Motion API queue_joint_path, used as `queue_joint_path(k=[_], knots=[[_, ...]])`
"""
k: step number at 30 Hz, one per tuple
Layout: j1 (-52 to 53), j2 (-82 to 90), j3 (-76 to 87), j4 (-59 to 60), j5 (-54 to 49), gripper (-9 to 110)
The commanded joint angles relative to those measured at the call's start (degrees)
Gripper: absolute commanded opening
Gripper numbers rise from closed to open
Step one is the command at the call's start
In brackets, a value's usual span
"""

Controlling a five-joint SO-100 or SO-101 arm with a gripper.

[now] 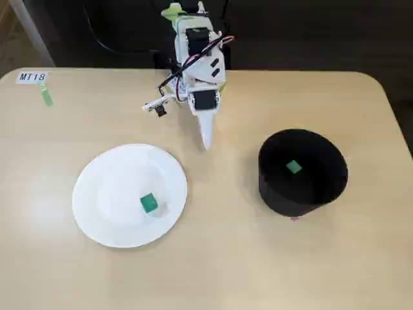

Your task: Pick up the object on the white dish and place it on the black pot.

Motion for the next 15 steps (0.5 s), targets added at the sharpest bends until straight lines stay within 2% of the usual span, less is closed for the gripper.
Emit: queue_joint_path(k=[1,15], knots=[[-2.2,6.42,0.09,-2.55,1.41,0],[-4.04,6.33,-3.08,-0.88,-1.14,0]])
